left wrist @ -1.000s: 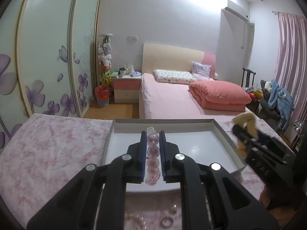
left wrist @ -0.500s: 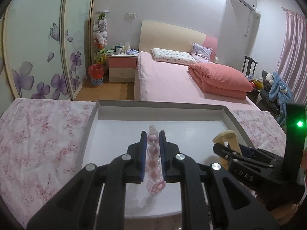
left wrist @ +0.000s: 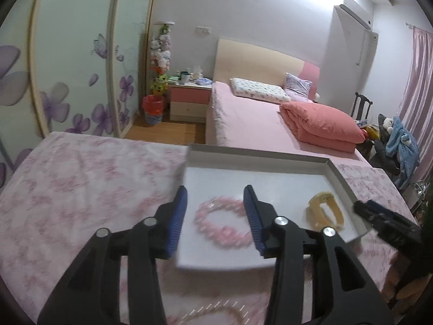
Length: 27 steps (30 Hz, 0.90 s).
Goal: Organize jewelry
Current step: 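Grasp the pearl bracelet with the left gripper while the right grasps the grey headband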
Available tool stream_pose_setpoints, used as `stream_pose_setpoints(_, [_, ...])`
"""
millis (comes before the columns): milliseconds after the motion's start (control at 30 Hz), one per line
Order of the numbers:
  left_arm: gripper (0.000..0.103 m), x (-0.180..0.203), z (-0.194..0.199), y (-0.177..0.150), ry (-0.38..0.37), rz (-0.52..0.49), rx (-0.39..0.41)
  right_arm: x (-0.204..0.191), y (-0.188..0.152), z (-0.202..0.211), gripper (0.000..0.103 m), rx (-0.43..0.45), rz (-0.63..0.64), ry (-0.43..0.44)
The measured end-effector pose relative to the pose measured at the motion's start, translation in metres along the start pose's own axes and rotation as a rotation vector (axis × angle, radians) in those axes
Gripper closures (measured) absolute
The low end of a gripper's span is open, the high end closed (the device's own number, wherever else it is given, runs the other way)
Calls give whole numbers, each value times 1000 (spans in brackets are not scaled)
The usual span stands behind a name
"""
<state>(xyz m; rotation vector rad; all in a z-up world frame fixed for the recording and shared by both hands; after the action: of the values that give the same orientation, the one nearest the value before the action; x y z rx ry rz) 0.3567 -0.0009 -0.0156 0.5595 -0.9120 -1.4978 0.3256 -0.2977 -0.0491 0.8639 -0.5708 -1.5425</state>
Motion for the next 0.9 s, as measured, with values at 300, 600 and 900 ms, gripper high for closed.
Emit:
stream_pose_setpoints(300, [50,-37,39,-58,15,-10,-109,1,-40,60,42,42,3,6])
stream_pose_setpoints(600, [72,-11,15,-102,-31,-152,-274,2,-71,74,42,14,23,-1])
stream_pose_setpoints(900, [80,-7,3,-108,-11,-185,-306,4,-74,78,42,8,22,2])
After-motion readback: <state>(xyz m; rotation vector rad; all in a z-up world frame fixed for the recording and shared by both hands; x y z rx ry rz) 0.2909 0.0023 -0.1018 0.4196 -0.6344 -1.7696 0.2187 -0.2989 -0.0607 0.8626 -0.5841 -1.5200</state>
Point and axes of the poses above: each gripper's, at about its wrist camera, not at the fingertips, and z roughly against the way its jaws point, x to its right, y to its top, the point moved 4 cm from there along -z, roughly the way its jaws point, and after that the axes turned 3 degrees about -y, right-handed, at the moved point
